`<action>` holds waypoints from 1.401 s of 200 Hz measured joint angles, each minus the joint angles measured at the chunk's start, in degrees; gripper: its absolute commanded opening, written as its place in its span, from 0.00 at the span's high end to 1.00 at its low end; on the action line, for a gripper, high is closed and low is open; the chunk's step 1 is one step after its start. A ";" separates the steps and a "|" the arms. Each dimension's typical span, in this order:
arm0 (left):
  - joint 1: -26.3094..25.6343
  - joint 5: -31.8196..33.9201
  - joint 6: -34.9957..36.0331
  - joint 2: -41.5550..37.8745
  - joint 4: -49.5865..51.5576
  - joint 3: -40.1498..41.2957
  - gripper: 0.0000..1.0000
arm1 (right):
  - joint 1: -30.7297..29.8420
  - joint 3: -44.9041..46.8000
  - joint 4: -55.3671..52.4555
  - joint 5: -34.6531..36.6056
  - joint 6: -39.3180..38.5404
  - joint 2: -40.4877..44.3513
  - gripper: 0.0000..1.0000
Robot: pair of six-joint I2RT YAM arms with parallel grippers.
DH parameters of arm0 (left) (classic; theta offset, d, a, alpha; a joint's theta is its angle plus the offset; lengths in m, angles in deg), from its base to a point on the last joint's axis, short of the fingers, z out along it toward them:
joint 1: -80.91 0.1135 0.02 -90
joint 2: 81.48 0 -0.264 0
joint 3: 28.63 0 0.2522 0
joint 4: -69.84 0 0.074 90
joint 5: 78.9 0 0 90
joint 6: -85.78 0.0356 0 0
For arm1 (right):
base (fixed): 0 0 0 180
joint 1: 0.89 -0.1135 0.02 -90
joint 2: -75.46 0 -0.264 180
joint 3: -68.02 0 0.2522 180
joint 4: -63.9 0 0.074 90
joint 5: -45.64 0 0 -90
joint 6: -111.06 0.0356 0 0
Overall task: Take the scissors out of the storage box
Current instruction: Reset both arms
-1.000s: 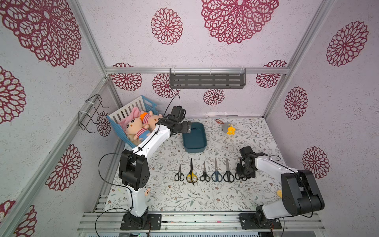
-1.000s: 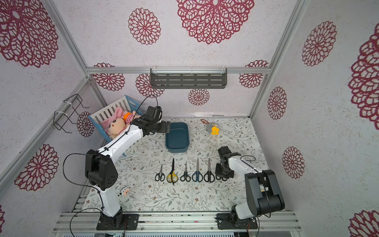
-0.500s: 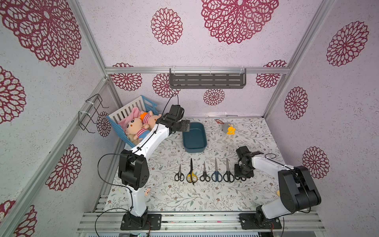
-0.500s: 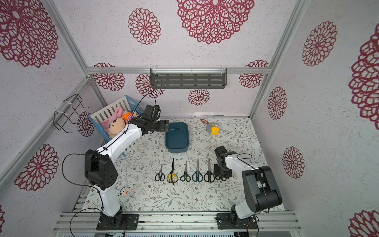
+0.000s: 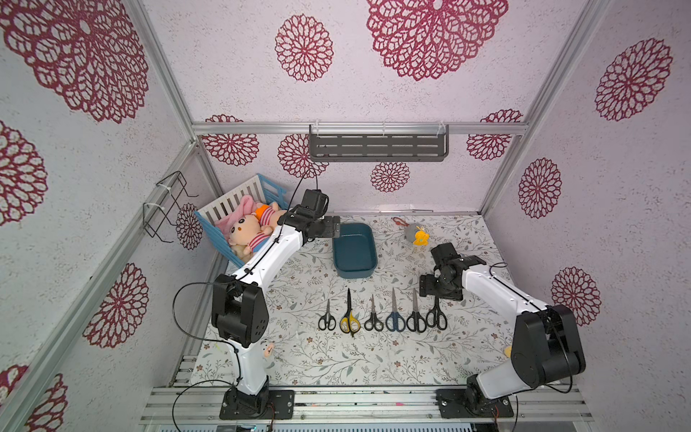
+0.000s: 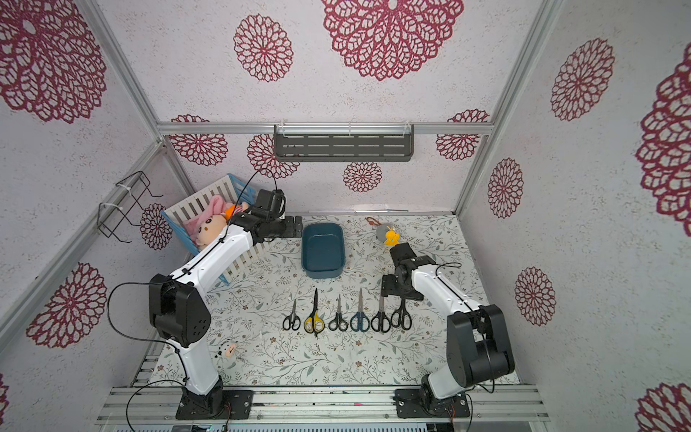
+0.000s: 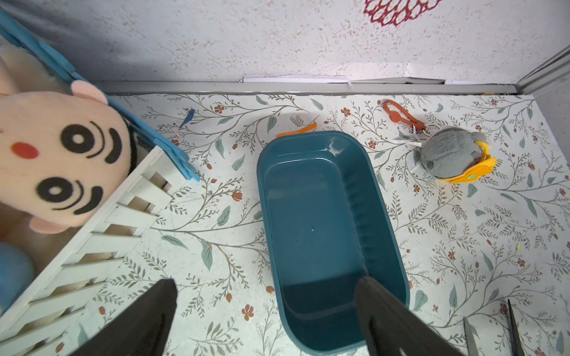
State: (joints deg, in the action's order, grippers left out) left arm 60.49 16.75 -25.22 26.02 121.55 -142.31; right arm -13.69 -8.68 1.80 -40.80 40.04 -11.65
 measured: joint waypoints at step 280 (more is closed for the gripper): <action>29.79 -3.39 12.55 -18.75 -80.65 75.97 0.03 | 9.25 51.91 122.38 8.57 -17.14 -0.42 0.01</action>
State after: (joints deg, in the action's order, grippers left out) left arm 90.28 13.37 -12.67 7.27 40.90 -66.33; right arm -4.44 43.23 124.18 -32.24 22.90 -12.06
